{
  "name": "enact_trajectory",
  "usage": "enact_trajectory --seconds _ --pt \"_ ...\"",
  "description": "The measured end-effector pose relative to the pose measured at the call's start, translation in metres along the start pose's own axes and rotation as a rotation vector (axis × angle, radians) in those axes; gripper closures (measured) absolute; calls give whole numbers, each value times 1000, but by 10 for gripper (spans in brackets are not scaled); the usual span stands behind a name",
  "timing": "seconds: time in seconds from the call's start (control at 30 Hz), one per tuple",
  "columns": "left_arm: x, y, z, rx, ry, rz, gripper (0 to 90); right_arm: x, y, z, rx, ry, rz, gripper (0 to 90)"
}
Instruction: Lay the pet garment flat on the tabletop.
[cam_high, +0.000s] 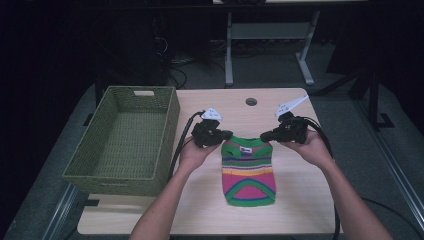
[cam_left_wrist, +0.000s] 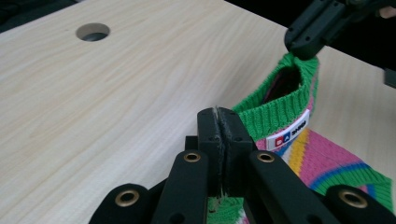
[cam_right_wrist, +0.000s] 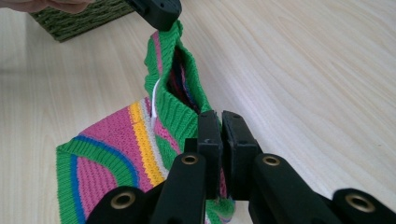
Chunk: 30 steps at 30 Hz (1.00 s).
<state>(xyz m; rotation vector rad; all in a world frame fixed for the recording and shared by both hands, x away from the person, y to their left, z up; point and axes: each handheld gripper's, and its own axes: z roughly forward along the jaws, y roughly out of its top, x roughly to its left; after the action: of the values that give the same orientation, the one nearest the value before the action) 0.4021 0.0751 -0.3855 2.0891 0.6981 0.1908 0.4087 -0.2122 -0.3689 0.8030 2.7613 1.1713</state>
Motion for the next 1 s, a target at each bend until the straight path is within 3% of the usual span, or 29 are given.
enact_trajectory --seconds 0.53,0.9,1.0 --pt "18 -3 22 -25 47 -75 881 -25 4 15 13 -33 60 852" --pt "20 4 35 -28 60 -85 854 -40 -2 17 -12 -46 111 839" --pt "22 3 37 -23 66 -94 836 -42 -3 17 -20 -60 125 779"
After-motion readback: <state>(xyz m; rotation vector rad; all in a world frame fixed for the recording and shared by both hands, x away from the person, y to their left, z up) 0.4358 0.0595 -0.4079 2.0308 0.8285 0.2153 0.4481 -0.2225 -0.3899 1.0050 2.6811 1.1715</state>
